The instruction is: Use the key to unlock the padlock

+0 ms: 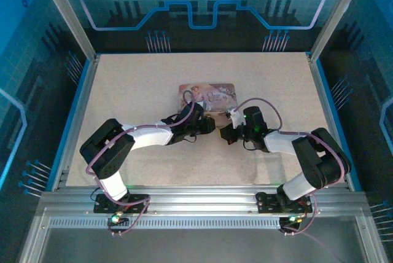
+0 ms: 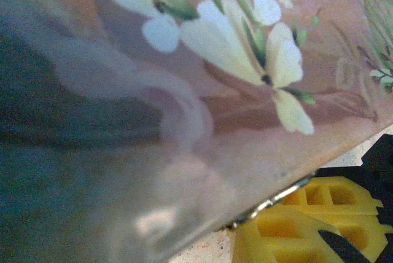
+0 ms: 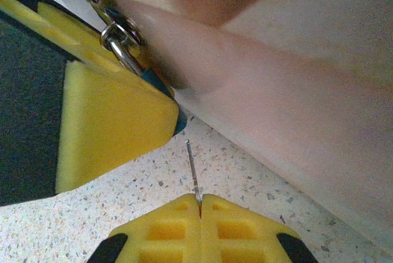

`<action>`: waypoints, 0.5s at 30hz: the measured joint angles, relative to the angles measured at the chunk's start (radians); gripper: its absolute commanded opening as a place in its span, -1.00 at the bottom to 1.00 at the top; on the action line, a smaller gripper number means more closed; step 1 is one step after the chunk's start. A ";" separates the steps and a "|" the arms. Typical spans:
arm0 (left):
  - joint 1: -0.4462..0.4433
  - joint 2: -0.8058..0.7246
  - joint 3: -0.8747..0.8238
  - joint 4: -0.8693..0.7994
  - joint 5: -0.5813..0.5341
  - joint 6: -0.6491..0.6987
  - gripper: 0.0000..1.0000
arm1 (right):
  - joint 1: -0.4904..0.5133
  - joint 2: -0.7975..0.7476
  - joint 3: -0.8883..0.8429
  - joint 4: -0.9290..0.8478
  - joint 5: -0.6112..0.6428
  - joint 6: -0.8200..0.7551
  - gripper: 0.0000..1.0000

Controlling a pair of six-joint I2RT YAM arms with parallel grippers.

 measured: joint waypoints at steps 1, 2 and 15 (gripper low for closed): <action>0.000 0.000 0.000 0.000 0.000 -0.001 -0.47 | 0.000 0.000 0.000 0.000 0.006 -0.003 -1.00; 0.000 0.000 0.000 0.000 0.000 -0.002 -0.47 | 0.000 -0.003 0.000 -0.001 0.013 -0.004 -1.00; 0.000 -0.008 0.000 -0.004 0.000 -0.023 -0.47 | 0.041 -0.163 -0.059 -0.020 0.060 -0.003 -1.00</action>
